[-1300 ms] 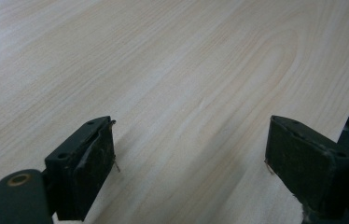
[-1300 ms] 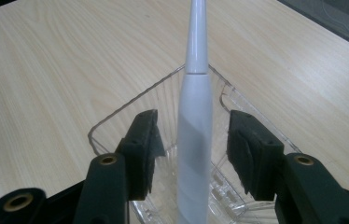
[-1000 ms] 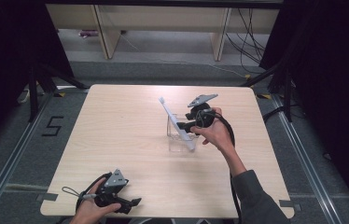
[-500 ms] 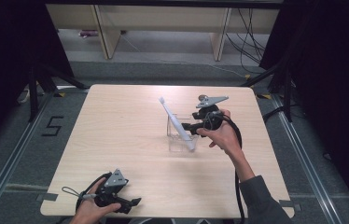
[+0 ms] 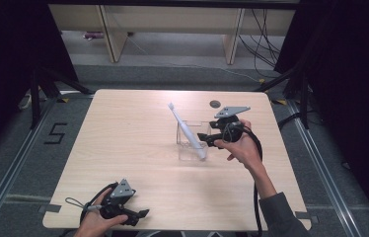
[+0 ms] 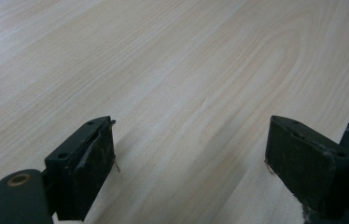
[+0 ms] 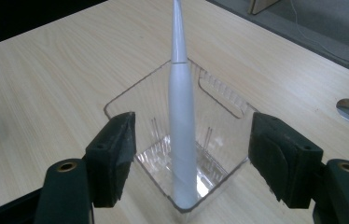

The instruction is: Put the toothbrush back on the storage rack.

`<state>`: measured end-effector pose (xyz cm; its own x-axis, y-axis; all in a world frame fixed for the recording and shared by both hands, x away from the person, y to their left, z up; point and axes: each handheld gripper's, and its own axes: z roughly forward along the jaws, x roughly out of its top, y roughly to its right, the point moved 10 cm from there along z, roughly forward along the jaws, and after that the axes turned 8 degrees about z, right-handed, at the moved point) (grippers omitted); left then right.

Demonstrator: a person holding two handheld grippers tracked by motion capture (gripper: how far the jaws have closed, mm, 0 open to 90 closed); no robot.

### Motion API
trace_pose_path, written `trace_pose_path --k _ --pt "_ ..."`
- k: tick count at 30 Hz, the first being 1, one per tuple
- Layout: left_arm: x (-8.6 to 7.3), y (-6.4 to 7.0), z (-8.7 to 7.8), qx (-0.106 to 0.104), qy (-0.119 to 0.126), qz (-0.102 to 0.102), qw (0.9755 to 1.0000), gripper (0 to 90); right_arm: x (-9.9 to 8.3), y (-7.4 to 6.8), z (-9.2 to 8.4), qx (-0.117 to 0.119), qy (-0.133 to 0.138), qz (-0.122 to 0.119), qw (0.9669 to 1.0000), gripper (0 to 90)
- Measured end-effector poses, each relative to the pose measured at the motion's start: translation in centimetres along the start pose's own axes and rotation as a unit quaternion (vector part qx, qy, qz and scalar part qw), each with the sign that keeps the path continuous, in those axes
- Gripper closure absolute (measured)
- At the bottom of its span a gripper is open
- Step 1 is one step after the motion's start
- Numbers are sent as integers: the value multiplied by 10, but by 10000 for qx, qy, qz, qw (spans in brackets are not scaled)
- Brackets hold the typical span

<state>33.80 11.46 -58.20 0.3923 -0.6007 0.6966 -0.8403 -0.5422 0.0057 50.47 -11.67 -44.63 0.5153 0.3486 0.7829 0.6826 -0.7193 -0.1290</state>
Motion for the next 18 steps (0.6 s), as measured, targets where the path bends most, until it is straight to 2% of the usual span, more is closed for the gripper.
trace_pose_path --k 1,2,3,4,6,7,9,10,11,13,14,15,16,18 --pt "0 0 0 -3 0 -1 10000 150 -1 1 -1 4 1 -7 10000 325" --pt "0 0 0 -3 -1 -3 10000 150 -3 0 -2 5 -37 121 9999 324" --pt "0 0 0 0 -4 -4 10000 150 -4 0 -3 -9 -24 146 9999 323" --pt "0 0 0 5 -2 -6 10000 150 -4 2 -4 -10 22 45 10000 319" --pt "0 0 0 5 0 -3 10000 150 -7 4 -6 -67 3 105 9999 318" --pt "0 0 0 2 -2 -2 10000 150 -7 5 -6 -21 54 47 10000 317" --pt "2 2 0 -40 62 -58 10000 150 -9 7 -9 -84 33 75 9999 314" --pt "1 2 0 -35 57 -56 10000 150 -10 6 -9 -71 39 182 9998 313" --pt "1 2 0 -34 56 -51 10000 150 -10 8 -10 -107 55 55 9999 311" --pt "1 3 0 -43 50 -36 10000 150 -12 8 -12 -124 24 165 9998 309" --pt "1 3 0 -44 54 -41 10000 150 -11 9 -11 -128 83 47 9999 309" --pt "1 3 0 -44 54 -40 10000 150 -12 8 -12 -107 39 138 9998 309" --pt "1 2 0 -42 50 -42 10000 150 -12 8 -12 -101 110 107 9998 309" --pt "1 3 0 -45 49 -39 10000 150 -13 6 -13 -120 87 177 9997 306"
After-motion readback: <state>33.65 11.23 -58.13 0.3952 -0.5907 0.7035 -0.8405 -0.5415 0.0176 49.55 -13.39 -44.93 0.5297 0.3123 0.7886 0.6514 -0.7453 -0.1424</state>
